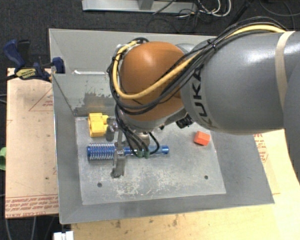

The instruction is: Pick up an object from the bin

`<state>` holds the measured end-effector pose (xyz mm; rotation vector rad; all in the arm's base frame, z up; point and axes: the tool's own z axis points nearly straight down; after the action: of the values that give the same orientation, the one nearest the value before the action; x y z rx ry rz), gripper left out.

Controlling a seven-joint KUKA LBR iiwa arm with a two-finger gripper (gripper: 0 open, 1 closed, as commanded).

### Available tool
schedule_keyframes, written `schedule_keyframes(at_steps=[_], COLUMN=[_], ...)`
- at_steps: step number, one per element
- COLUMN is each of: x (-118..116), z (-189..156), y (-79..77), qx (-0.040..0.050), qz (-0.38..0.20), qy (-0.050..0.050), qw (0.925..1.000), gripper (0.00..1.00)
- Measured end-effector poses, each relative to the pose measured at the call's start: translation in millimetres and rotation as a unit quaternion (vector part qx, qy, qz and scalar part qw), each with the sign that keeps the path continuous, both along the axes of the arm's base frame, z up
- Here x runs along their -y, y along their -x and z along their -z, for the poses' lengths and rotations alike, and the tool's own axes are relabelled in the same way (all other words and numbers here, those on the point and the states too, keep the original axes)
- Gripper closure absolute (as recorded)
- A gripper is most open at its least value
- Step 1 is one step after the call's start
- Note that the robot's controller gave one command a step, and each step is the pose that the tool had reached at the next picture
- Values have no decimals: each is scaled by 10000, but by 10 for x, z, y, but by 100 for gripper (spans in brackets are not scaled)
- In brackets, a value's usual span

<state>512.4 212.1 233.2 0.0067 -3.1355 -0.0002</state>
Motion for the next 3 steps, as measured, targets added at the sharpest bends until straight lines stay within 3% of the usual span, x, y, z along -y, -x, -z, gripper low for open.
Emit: schedule_keyframes(at_steps=[1,2,3], x=[326,442,437], z=[1179,1651,1638], y=[-304,-516,-505], qx=[1,41,30], qz=[188,195,189], qy=[10,-7,-8], qw=[9998,9998,9998], gripper=[0,0,100])
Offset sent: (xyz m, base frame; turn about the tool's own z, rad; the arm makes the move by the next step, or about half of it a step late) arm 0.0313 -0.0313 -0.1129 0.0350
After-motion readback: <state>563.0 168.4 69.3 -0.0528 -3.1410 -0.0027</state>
